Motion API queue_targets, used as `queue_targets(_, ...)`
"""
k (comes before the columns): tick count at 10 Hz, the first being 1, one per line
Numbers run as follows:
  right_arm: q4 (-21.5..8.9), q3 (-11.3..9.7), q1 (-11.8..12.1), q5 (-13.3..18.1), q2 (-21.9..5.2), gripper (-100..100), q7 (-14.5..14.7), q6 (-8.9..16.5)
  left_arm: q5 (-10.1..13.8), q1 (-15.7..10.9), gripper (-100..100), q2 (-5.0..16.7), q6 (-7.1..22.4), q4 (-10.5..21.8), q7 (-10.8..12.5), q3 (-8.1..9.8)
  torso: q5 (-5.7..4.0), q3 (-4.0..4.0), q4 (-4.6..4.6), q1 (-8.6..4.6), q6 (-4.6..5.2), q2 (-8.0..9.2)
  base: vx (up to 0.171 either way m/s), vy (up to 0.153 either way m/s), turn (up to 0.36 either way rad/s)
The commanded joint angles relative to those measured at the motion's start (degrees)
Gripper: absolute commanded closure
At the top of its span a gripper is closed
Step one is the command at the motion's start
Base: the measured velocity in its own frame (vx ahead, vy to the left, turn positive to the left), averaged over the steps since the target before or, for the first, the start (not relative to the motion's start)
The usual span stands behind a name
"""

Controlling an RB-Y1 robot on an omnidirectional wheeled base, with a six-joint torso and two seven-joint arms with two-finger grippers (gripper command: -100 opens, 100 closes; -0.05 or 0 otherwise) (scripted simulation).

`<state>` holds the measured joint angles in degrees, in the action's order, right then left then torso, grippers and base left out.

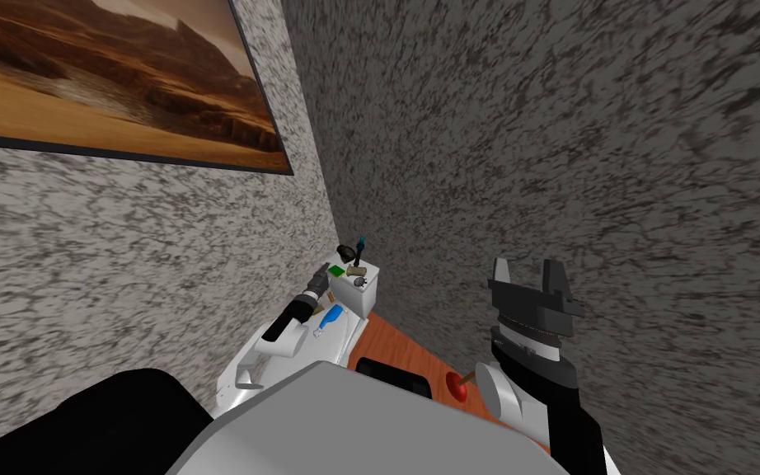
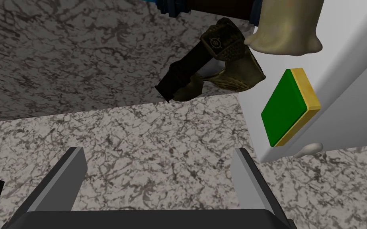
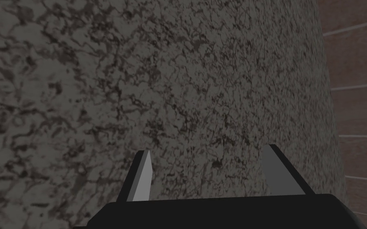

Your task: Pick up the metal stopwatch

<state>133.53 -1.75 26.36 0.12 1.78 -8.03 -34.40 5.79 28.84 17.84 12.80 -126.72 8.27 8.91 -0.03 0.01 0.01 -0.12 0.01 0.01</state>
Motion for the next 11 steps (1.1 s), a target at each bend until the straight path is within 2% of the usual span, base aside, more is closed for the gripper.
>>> queue_targets(1, 0.0, 0.0, 0.0, 0.0, 0.0, 0, 0.0, 0.0, 0.1, 0.1, -100, 0.4, 1.7, 0.5, 0.0, 0.07, 0.0, 0.0, 0.0, 0.0, 0.0, 0.0, -0.006, -0.038, -0.04)
queue_targets(3, 0.0, 0.0, 0.0, 0.0, 0.0, 0, 0.0, 0.0, 0.4, 0.6, -100, 2.3, 5.9, 1.6, 0.1, 0.22, -0.01, -0.01, 0.0, -0.05, 0.0, -0.01, 0.003, -0.061, -0.131)
queue_targets(6, 0.0, 0.0, 0.0, 0.0, 0.0, 0, 0.0, 0.0, 0.5, 0.9, -100, 3.4, 8.9, 2.2, 0.0, 0.24, -0.04, -0.03, -0.01, -0.14, 0.0, -0.05, 0.008, -0.065, -0.067)
queue_targets(7, 0.0, 0.0, 0.0, 0.0, 0.0, 0, 0.0, 0.0, 0.5, 1.3, -100, 4.5, 10.9, 2.8, 0.0, 0.23, -0.03, -0.03, -0.01, -0.09, -0.02, -0.05, 0.022, -0.054, -0.121)
queue_targets(10, 0.0, 0.0, 0.0, 0.0, 0.0, 0, 0.0, 0.0, 0.5, 1.7, -100, 5.6, 13.3, 3.3, -0.1, 0.19, -0.02, -0.06, -0.02, -0.1, -0.01, -0.11, 0.021, -0.055, -0.076)
queue_targets(11, 0.0, 0.0, 0.0, 0.0, 0.0, 0, 0.0, 0.0, 0.5, 2.0, -100, 6.7, 15.5, 3.8, -0.2, 0.13, -0.02, -0.06, -0.02, -0.07, -0.02, -0.1, 0.018, -0.067, -0.105)
